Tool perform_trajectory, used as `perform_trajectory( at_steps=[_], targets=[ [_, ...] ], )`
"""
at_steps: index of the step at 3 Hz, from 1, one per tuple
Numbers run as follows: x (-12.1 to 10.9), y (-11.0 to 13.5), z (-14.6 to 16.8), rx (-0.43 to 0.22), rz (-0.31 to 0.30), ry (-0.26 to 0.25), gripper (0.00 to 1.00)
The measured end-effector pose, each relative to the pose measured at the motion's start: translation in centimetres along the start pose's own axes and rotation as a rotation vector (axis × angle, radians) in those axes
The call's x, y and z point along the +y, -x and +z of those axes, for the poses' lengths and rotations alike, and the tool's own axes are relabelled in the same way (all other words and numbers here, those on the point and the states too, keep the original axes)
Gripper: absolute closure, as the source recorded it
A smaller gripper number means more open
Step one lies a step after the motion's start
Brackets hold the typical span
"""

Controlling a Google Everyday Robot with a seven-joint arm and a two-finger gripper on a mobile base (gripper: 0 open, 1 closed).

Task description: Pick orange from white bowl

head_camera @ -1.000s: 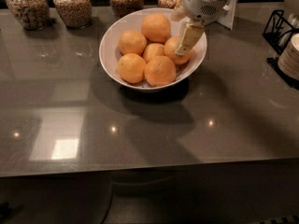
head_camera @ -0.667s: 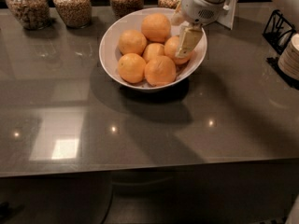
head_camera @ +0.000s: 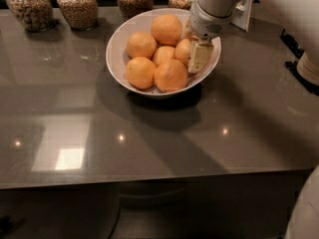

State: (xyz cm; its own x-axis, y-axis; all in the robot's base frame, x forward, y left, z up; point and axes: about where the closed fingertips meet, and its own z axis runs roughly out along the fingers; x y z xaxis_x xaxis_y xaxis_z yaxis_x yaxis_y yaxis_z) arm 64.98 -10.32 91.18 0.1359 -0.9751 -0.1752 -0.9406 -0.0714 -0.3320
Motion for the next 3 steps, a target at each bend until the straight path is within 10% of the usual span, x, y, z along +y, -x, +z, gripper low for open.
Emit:
perform_trajectory(
  at_steps=[1, 3],
  targets=[
    [-0.21, -0.06, 0.41, -0.001, 0.001, 0.000, 0.35],
    [0.11, -0.44, 0.48, -0.015, 0.001, 0.002, 0.77]
  ],
)
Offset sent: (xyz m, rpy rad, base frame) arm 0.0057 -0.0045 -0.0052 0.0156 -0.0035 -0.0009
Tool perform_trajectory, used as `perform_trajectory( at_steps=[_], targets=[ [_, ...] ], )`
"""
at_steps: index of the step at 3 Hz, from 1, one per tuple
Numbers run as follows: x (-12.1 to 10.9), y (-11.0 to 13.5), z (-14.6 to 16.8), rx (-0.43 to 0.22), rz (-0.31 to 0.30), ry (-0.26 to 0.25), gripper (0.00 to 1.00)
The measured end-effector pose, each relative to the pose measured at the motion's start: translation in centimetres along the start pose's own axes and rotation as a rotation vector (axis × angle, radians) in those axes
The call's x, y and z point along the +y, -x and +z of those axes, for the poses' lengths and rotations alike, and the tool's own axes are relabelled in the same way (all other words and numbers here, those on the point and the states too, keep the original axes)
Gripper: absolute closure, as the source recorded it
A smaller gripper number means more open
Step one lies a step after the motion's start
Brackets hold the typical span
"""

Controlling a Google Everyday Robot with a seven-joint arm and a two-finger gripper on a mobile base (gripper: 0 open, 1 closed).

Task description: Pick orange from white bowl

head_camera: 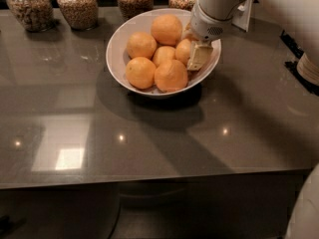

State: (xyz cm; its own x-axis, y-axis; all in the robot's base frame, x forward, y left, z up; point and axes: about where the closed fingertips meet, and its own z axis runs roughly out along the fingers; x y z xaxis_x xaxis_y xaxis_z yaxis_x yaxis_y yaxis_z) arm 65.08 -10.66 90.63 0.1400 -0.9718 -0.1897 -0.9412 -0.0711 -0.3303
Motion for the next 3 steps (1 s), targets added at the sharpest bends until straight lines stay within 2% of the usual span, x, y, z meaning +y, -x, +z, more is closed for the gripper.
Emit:
perform_trajectory(
  at_steps=[1, 2, 3],
  targets=[
    [0.4, 0.0, -1.0, -0.020, 0.005, -0.006, 0.99],
    [0.8, 0.4, -3.5, -0.062, -0.005, -0.024, 1.00],
    [1.9, 1.3, -7.3, -0.121, -0.032, -0.027, 1.00]
  ],
)
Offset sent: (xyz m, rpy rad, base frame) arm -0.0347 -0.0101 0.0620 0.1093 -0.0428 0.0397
